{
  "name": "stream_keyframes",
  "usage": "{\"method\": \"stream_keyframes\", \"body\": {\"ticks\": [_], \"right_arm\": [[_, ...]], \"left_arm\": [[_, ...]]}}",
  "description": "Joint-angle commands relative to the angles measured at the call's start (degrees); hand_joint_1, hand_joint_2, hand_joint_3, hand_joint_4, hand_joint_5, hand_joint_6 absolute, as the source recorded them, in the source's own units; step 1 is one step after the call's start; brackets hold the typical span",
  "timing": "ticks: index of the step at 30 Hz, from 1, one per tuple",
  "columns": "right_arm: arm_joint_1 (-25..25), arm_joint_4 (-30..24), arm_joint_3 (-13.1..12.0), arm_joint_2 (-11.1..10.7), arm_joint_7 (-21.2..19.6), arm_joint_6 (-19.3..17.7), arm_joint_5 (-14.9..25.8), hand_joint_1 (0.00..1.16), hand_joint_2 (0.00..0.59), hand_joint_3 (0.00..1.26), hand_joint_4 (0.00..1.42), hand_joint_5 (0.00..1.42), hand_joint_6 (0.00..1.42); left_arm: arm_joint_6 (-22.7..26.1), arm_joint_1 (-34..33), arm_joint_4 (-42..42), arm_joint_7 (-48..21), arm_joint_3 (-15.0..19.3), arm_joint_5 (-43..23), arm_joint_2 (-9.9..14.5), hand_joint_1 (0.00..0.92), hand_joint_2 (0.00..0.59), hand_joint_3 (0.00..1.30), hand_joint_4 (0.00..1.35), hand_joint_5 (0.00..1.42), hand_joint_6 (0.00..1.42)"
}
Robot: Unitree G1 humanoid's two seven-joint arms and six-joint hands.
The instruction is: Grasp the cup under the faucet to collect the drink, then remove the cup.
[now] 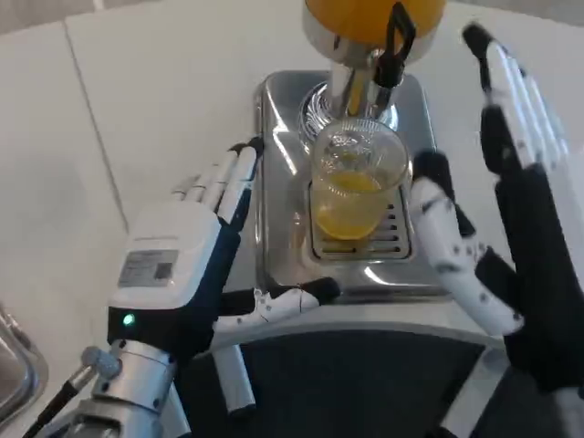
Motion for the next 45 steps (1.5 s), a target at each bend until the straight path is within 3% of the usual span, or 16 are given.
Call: {"method": "stream_keyframes", "body": {"ticks": [1,4,9,14,18,28,45], "right_arm": [[12.50,-3.43,-2.81,-5.19,-3.01,-8.99,-0.39,0.11,0.533,0.00,0.00,0.00,0.00],[19.71,-3.35,-6.12,-6.50,-5.49,-13.28,2.26,0.14,0.516,0.00,0.00,0.00,0.00],[29.08,-3.44,-10.76,-6.65,-7.50,-18.86,5.49,0.15,0.515,0.00,0.00,0.00,0.00],[33.60,-4.88,-12.27,-5.77,-6.18,-21.30,6.50,0.18,0.508,0.00,0.00,0.00,0.00],[35.55,-5.65,-12.34,-4.91,-4.24,-21.95,5.49,0.18,0.502,0.00,0.00,0.00,0.00],[36.89,-5.73,-15.38,-5.77,0.63,-23.22,2.19,0.19,0.495,0.00,0.00,0.00,0.00],[34.86,-5.74,-14.51,-3.43,6.76,-21.92,2.95,0.19,0.484,0.00,0.00,0.00,0.00]], "left_arm": [[-1.14,-2.08,2.18,-2.68,-1.18,-1.24,0.58,0.021,0.028,0.00,0.00,0.08,0.13],[-2.12,-4.03,4.55,-2.60,-1.27,-2.31,0.56,0.037,0.024,0.00,0.00,0.08,0.13],[-3.83,-6.25,8.74,0.36,-0.50,-4.34,-1.04,0.086,0.029,0.00,0.00,0.11,0.15],[-4.53,-9.59,14.13,3.25,0.07,-7.27,-3.62,0.148,0.034,0.00,0.00,0.14,0.19],[-5.11,-11.65,16.71,4.55,-0.08,-8.46,-4.69,0.172,0.036,0.00,0.00,0.17,0.21],[-8.01,-13.02,19.26,4.88,-2.10,-9.44,-5.33,0.185,0.034,0.00,0.00,0.19,0.22],[-8.90,-19.49,27.77,5.75,-3.12,-10.95,-8.62,0.187,0.034,0.00,0.00,0.24,0.26]]}}
